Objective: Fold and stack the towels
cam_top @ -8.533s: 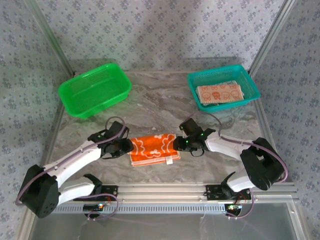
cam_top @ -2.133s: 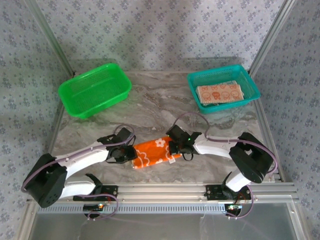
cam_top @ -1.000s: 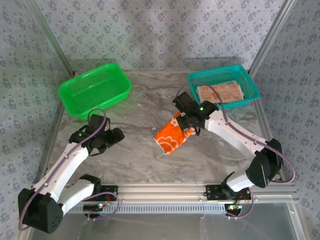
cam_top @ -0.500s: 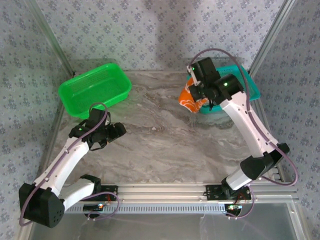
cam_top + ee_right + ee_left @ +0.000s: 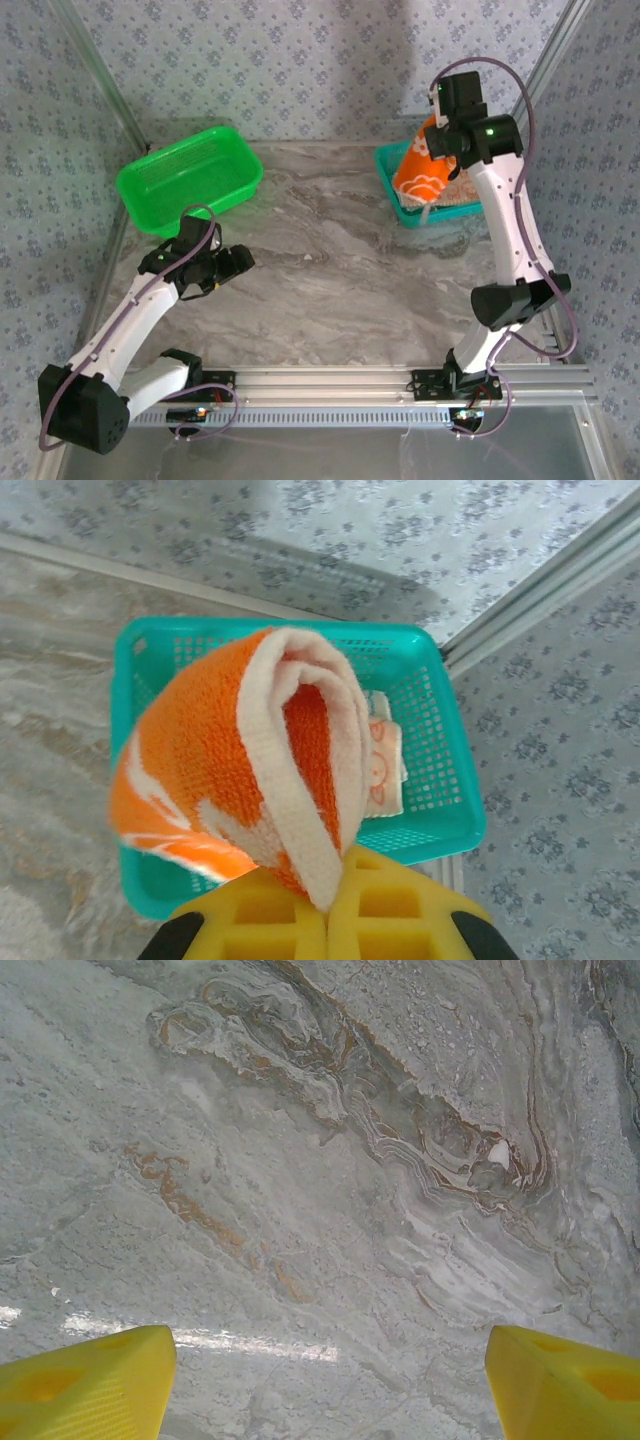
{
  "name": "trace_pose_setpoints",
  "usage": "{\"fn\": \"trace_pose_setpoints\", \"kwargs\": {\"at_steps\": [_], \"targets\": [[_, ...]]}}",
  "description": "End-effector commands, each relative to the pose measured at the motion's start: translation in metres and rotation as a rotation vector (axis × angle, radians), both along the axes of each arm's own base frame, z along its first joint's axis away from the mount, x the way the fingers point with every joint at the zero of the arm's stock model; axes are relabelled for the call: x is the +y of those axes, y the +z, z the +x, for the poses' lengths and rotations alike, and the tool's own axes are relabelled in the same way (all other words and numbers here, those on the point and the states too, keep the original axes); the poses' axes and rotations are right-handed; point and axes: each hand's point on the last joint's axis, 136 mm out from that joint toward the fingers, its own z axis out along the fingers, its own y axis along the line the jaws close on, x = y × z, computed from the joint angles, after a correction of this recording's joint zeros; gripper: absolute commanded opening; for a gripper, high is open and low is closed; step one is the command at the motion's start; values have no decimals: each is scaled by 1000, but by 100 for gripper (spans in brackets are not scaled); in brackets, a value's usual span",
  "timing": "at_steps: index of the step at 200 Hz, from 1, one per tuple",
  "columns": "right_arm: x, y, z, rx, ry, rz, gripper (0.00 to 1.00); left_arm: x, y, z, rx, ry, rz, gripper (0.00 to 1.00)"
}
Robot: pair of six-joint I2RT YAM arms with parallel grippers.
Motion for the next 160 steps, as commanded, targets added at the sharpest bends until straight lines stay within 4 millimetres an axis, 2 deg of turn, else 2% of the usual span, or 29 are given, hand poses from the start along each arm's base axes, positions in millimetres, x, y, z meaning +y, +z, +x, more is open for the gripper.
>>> {"fn": "trace_pose_setpoints", "kwargs": {"at_steps": [1,28,48,87,160], "targets": [[-20,11,13,-49,-72,8,0,-3,11,3,-9,-3,-22,81],[-41,-1,26,-31,-145,23,0,-3,8,1,2,-7,-21,81],[-42,-15,35,-3,-161,56,0,-3,7,1,6,-11,-20,81],[-24,-36,42,61,-160,166,0,-4,3,0,17,-13,-22,82],[29,-60,45,147,-113,431,0,-4,-6,-1,29,-16,-20,82]]}}
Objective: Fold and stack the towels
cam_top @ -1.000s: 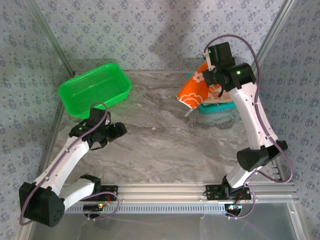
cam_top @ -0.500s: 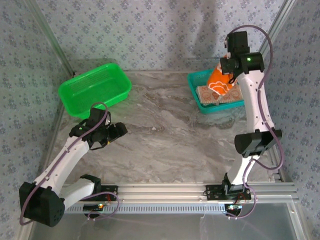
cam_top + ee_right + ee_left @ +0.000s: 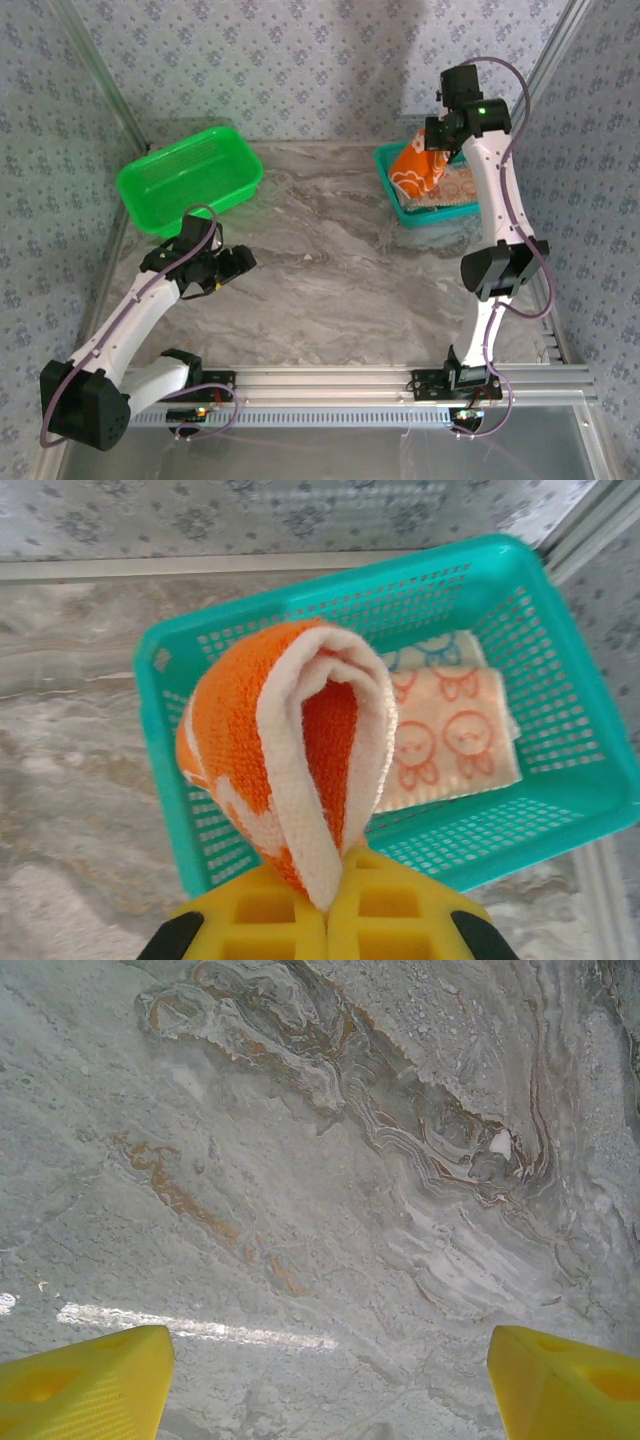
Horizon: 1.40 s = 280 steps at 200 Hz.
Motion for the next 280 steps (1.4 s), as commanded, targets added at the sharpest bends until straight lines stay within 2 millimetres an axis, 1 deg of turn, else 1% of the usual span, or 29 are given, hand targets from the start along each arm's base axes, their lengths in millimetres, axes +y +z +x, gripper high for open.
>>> {"fn": "trace_pose_setpoints", "kwargs": {"at_steps": [1,32,47,73,97,131,152,175,198,223,245,280], "targets": [[26,2,-1,6,9,132,0,0,-3,0,7,-5,-7,82],[44,-2,-1,20,8,210,0,0,-7,-1,13,-8,-7,82],[48,-8,-2,39,2,213,0,-1,-8,-1,14,-9,-12,82],[46,-16,-4,71,1,207,0,0,-9,-2,17,-14,-10,83],[37,-22,-4,81,-20,184,0,1,-10,-2,19,-11,-11,83],[14,-38,-1,117,-40,112,0,1,-10,-1,20,-10,-12,83],[0,-44,1,130,-48,62,0,2,-9,-1,18,-5,-12,83],[-13,-50,7,134,-40,-9,0,2,-10,-1,24,0,-10,83],[-30,-56,16,139,-48,-99,0,3,-9,0,27,2,-4,83],[-53,-70,27,154,-73,-158,0,5,-8,-1,35,8,4,83],[-73,-84,38,159,-111,-140,0,8,-5,-2,37,19,18,83],[-105,-117,56,181,-172,-119,0,13,0,-6,46,42,38,83]]}}
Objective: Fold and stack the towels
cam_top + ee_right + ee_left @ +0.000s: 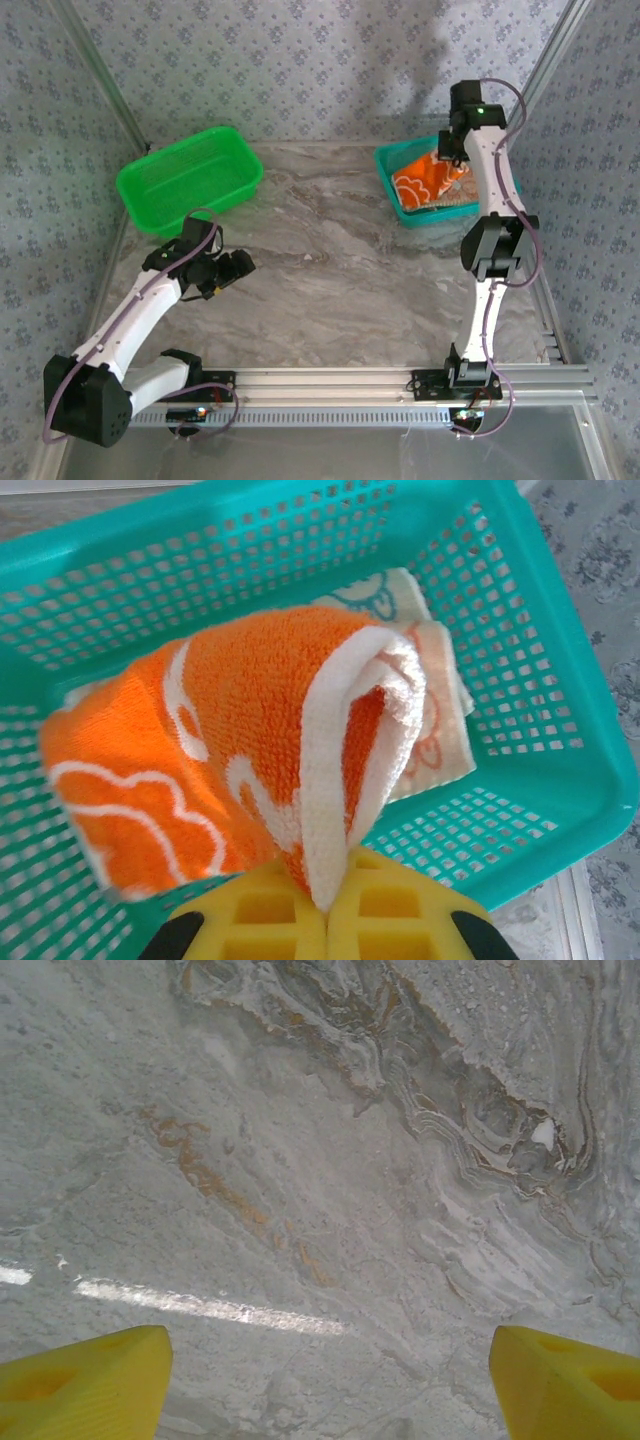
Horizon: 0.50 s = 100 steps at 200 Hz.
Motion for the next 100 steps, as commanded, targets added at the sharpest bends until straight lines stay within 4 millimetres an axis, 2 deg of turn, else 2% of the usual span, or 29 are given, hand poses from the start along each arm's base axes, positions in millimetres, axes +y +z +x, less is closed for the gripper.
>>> {"fn": "trace_pose_setpoints", "kwargs": {"at_steps": [1,43,47,53,55,58,71,76,92,100], "targets": [[-27,-24,14,13,-41,-20,0,7,15,1,-15,25,21,83],[-65,-67,32,31,-114,-18,0,13,22,-6,-9,54,34,83],[-69,-71,33,34,-122,-22,3,13,23,-6,-10,58,34,83],[-74,-76,36,37,-135,-27,12,14,23,-8,-5,62,37,83],[-77,-79,37,39,-140,-26,20,14,24,-8,-6,62,37,83],[-79,-80,37,40,-142,-26,23,15,24,-8,-6,65,37,83],[-86,-87,43,39,-138,-35,27,16,27,-10,-8,72,37,83],[-90,-88,45,35,-145,-44,33,17,28,-11,-10,73,39,83],[-98,-82,50,9,-151,-75,67,19,31,-13,-15,75,47,85],[-96,-76,52,-9,-144,-62,88,21,33,-13,-20,77,54,86]]}}
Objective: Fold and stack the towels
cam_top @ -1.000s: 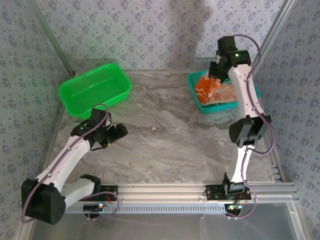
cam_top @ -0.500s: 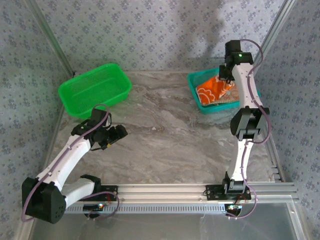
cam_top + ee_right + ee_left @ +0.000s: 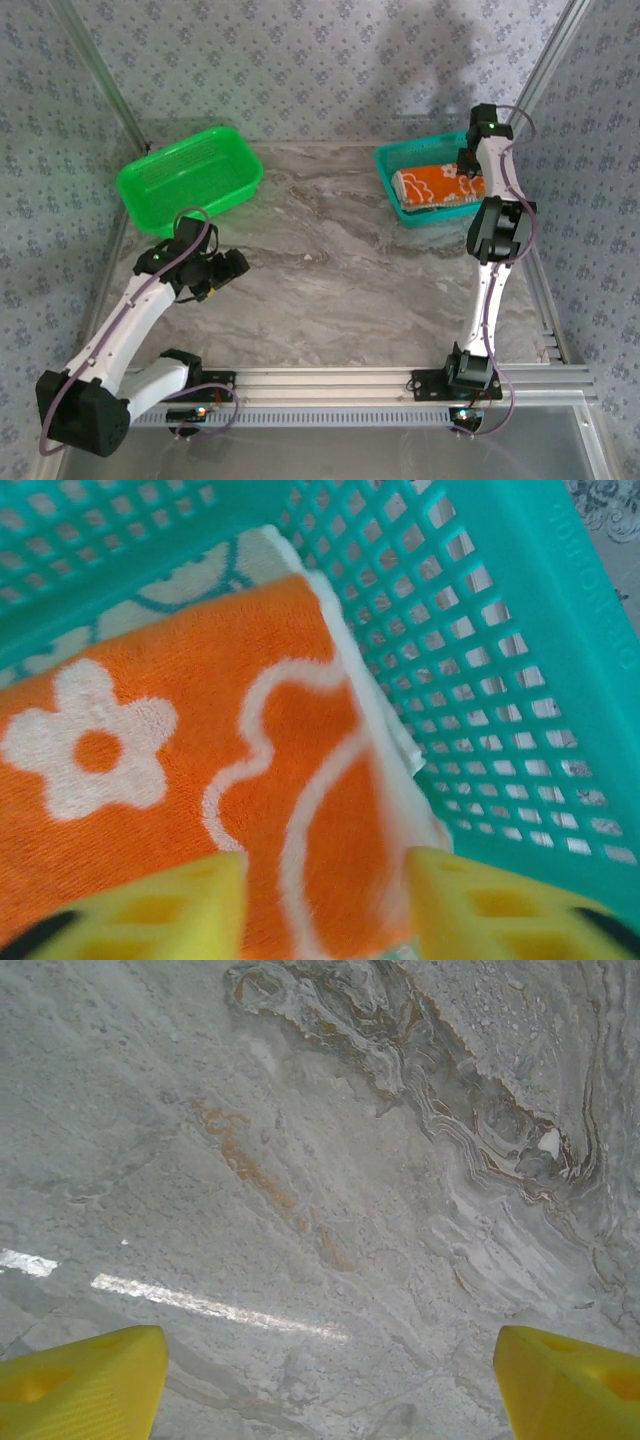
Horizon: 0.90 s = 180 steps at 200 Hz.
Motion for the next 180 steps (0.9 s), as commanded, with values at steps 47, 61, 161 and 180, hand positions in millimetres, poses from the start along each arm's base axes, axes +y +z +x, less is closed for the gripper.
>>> {"fn": "trace_pose_setpoints", "kwargs": {"at_steps": [47,61,161,180], "targets": [[24,71,9,-193,47,22,100,21,22,3,-79,32,90,96],[44,85,1,-233,82,58,100,30,27,8,-113,43,146,100],[124,82,-144,-489,189,210,100,137,38,70,-488,215,773,100],[127,54,-173,-482,189,191,100,149,17,75,-477,202,833,100]]}}
